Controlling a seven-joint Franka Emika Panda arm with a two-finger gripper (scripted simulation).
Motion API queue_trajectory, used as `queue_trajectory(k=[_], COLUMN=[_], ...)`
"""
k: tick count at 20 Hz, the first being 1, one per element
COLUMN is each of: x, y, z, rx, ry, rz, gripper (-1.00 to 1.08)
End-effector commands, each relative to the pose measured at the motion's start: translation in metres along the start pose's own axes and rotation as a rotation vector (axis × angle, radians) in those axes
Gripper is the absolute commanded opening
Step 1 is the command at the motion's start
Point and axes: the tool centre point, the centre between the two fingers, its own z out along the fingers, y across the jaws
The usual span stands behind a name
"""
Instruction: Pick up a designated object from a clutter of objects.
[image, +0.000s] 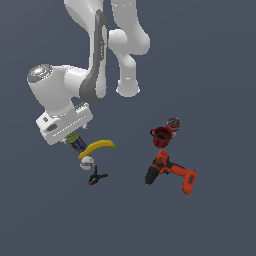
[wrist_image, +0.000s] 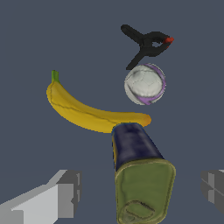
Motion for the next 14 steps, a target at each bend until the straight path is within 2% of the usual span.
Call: queue_trajectory(k=[1,8,14], x=[-0.009,-0.025,-0.028], y=[0.003,0.007,0.008], z=[0.006,0.015,0.017], rx=[-0.002,-0.006,-0.006], ry=[-0.001,-0.004,-0.005], rz=[-0.029,-0.074,-0.081], gripper=[1.0,1.0,1.0])
